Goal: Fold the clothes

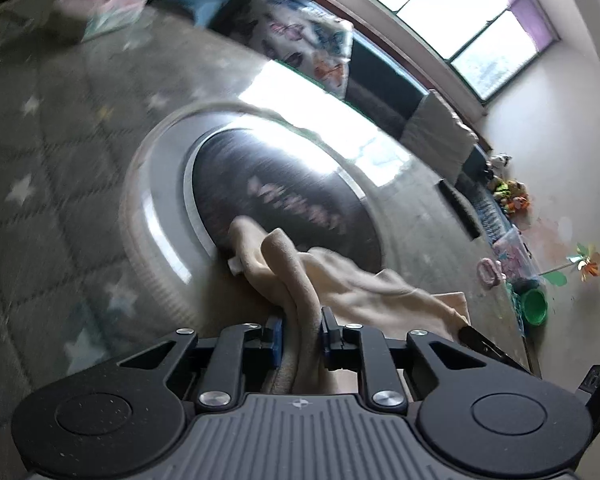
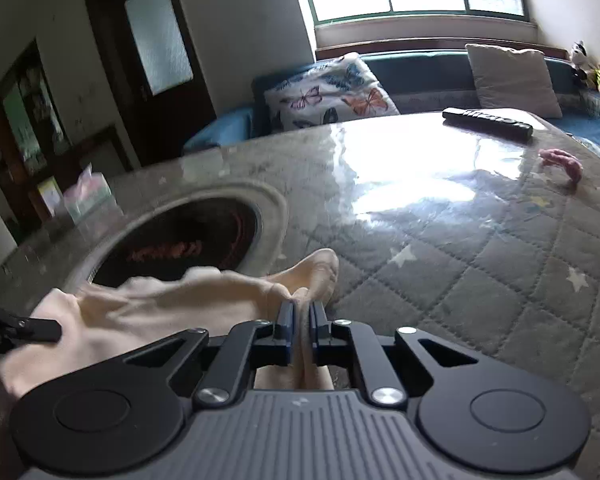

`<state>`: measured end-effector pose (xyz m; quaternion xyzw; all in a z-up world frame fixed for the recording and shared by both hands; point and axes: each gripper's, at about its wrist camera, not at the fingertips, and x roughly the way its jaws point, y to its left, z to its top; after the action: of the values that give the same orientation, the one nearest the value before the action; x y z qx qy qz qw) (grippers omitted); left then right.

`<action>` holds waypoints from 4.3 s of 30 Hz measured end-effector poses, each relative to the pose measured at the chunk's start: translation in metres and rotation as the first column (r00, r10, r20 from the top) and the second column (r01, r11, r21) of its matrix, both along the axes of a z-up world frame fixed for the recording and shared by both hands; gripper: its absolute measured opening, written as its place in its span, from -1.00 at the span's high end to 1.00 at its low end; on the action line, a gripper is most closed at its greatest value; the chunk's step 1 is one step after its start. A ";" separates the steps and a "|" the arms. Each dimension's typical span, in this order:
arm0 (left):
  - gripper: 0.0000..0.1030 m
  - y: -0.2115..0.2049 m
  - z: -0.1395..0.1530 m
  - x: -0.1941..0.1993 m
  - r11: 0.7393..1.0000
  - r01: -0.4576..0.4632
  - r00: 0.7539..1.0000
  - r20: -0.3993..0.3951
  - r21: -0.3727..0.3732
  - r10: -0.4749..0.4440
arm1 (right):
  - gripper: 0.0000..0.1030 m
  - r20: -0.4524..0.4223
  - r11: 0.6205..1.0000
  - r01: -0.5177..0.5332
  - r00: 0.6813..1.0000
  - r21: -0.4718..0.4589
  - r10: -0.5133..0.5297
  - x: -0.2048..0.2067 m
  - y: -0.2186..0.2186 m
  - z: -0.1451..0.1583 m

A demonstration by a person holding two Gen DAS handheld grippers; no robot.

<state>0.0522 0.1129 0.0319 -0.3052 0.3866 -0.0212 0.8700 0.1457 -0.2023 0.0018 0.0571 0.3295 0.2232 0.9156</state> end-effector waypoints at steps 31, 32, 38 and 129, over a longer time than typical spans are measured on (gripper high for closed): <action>0.64 -0.229 0.023 0.147 0.900 0.413 0.907 0.028 0.142 -0.421 | 0.89 0.140 0.906 0.416 0.905 -0.081 -0.403 0.019 -0.191 0.041; 0.63 -0.231 0.020 0.149 0.898 0.415 0.906 0.020 0.144 -0.422 | 0.89 0.132 0.903 0.421 0.903 -0.081 -0.409 0.021 -0.193 0.039; 0.41 -0.229 0.012 0.151 0.895 0.402 0.913 -0.010 0.196 -0.408 | 0.80 0.095 0.878 0.469 0.883 -0.101 -0.460 0.029 -0.207 0.021; -1.00 -0.138 0.010 0.018 0.907 0.219 0.952 0.127 0.360 -0.280 | -0.36 0.110 0.957 0.056 0.994 -0.284 -0.025 -0.018 -0.008 -0.013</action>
<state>0.0698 -0.0246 0.0422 -0.0944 0.3419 -0.0919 0.9304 0.1277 -0.2108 -0.0108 -0.0814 0.3082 0.1570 0.9347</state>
